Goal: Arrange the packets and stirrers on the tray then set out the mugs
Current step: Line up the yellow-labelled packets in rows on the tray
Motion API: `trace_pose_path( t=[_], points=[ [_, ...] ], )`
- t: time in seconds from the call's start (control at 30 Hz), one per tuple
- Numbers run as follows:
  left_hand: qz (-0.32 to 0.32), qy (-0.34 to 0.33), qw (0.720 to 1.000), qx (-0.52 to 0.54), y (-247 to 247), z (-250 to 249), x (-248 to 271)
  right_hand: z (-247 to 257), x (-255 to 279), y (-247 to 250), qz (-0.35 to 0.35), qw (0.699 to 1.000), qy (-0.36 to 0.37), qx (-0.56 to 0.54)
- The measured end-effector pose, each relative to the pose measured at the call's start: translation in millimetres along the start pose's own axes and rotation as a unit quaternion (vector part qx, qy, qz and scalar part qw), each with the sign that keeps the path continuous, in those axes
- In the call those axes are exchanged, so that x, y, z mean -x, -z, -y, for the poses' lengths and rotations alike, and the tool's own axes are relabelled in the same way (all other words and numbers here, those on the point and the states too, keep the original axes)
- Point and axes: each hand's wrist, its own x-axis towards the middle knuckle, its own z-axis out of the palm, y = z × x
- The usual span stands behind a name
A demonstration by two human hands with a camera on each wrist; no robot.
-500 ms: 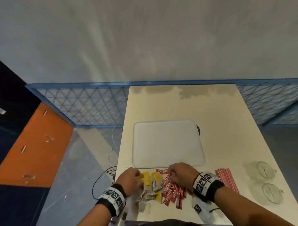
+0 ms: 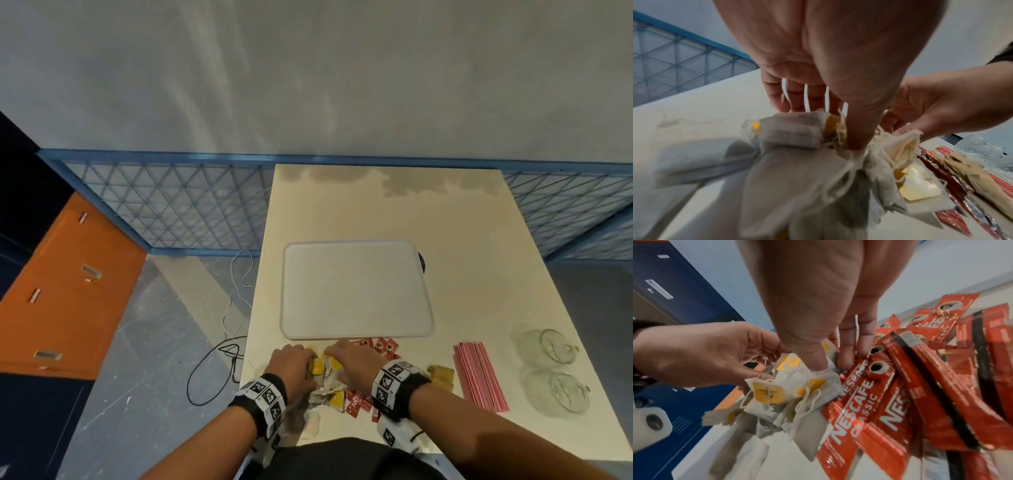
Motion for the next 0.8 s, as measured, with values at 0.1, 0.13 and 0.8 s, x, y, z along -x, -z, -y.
trace_pose_path(
  t=[0.1,0.13,0.8],
  points=[
    [-0.010,-0.004,1.000,0.001,-0.9,-0.4,-2.3,-0.5,0.7,-1.8,-0.018,1.000,-0.021,-0.006],
    [-0.011,-0.005,1.000,0.005,0.1,-0.2,-2.6,-1.1,0.2,-2.6,-0.027,0.999,-0.024,-0.011],
    [0.022,0.052,0.818,0.573,32.5,3.2,-8.6,-9.7,44.0,39.5,-0.124,0.954,-0.028,-0.271]
  ],
)
